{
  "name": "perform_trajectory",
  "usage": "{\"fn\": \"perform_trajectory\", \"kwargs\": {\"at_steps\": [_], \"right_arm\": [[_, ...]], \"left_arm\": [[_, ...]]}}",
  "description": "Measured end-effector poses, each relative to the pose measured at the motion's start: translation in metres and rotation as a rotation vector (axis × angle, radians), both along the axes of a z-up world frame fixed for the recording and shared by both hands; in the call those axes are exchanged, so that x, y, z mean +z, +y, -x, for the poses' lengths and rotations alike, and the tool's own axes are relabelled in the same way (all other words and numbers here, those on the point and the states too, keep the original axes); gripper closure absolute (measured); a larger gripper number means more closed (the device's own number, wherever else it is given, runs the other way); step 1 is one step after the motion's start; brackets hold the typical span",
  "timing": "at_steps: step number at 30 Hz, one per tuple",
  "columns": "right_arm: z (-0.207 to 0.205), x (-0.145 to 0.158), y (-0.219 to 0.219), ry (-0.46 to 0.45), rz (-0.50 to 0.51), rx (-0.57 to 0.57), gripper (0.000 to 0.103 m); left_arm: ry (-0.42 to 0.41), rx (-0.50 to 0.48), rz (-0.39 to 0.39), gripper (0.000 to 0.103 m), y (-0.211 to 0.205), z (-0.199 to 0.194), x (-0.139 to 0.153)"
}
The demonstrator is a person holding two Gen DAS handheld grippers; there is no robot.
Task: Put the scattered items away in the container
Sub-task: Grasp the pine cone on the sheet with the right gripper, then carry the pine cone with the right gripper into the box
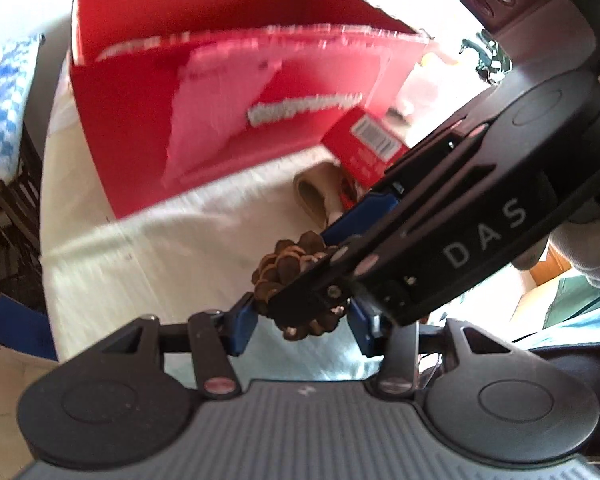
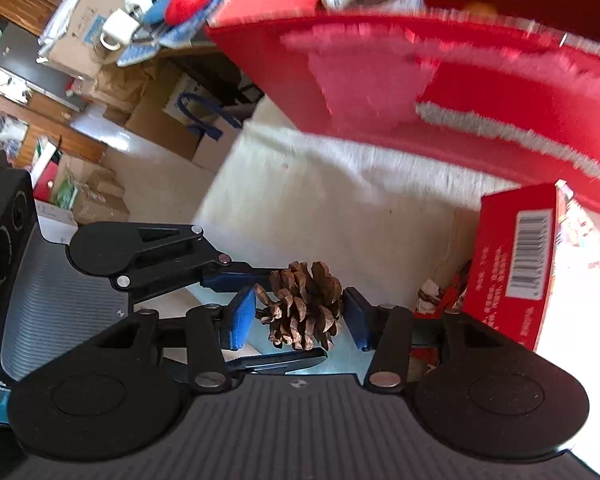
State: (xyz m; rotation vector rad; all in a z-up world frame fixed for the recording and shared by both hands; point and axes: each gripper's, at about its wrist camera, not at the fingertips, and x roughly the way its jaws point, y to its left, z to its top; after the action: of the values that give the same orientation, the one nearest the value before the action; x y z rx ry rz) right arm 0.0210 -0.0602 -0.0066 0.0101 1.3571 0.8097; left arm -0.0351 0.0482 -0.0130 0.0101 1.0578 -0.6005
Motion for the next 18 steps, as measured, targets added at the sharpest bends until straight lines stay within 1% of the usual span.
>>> {"fn": "perform_trajectory", "kwargs": {"at_steps": [4, 7, 11, 14, 16, 18], "right_arm": [[0.000, 0.023, -0.006, -0.053, -0.032, -0.006, 0.053], [-0.004, 0.048, -0.014, -0.103, -0.075, -0.024, 0.053], [-0.019, 0.084, -0.026, -0.186, -0.130, -0.056, 0.053], [-0.036, 0.105, -0.030, -0.251, -0.153, -0.075, 0.053], [-0.050, 0.113, -0.030, -0.286, -0.165, -0.084, 0.053], [-0.067, 0.115, -0.028, -0.297, -0.172, -0.095, 0.053]], "left_arm": [[-0.048, -0.007, 0.017, 0.056, 0.002, -0.003, 0.030], [-0.113, -0.014, 0.027, 0.056, 0.001, -0.011, 0.057], [-0.211, -0.015, 0.033, 0.056, -0.001, -0.033, 0.094], [-0.263, -0.012, 0.017, 0.056, -0.006, -0.057, 0.112], [-0.278, -0.008, 0.002, 0.056, -0.007, -0.075, 0.118], [-0.259, 0.008, -0.006, 0.056, -0.005, -0.097, 0.120]]}}
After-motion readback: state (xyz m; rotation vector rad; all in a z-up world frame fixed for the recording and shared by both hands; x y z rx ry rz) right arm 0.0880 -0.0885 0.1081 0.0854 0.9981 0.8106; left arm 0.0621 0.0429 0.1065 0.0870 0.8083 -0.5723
